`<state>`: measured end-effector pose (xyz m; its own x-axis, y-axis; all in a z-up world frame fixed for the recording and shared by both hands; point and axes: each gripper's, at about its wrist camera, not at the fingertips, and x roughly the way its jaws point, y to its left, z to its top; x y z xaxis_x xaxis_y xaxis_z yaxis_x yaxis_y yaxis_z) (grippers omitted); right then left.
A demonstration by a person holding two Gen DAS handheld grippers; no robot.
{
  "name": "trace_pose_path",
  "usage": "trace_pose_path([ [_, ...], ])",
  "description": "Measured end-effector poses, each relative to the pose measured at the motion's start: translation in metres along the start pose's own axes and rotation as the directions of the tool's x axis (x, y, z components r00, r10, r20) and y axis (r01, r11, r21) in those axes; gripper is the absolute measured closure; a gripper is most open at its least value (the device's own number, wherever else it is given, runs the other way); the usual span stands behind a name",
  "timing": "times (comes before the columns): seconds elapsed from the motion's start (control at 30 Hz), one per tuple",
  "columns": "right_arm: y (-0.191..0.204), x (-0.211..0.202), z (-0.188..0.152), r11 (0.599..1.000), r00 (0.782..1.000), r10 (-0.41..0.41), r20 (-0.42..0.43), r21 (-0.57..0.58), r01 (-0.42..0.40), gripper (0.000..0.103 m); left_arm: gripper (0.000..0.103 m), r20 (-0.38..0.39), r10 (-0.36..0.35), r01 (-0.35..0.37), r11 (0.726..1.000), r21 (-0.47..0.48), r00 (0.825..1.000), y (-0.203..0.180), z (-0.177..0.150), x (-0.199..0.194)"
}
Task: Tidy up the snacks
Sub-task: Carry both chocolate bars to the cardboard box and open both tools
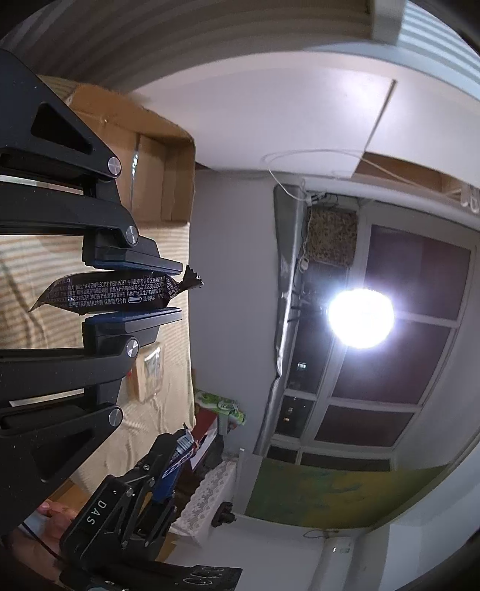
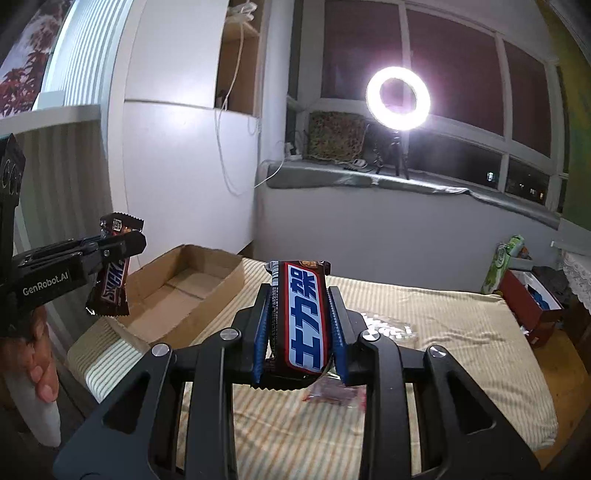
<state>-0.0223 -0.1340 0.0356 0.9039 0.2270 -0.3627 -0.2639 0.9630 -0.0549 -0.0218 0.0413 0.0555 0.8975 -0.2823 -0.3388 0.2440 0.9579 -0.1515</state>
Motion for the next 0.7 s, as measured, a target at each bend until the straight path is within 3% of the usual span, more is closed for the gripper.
trace_pose_path([
  [0.2,0.042,0.038,0.008,0.996,0.997,0.069,-0.039,-0.05,-0.071,0.074,0.087,-0.002,0.035,-0.035,0.998,-0.053,0.999,0.039,-0.007,-0.001],
  [0.47,0.12,0.09,0.018,0.959,0.966,0.251,-0.067,-0.116,-0.257,0.074,0.087,-0.022,0.18,-0.181,0.975,-0.128,0.983,0.113,-0.016,-0.018],
  [0.7,0.142,0.112,0.019,0.947,0.951,0.298,-0.082,-0.101,-0.306,0.073,0.087,-0.016,0.22,-0.221,0.968,-0.118,0.975,0.124,-0.009,-0.018],
])
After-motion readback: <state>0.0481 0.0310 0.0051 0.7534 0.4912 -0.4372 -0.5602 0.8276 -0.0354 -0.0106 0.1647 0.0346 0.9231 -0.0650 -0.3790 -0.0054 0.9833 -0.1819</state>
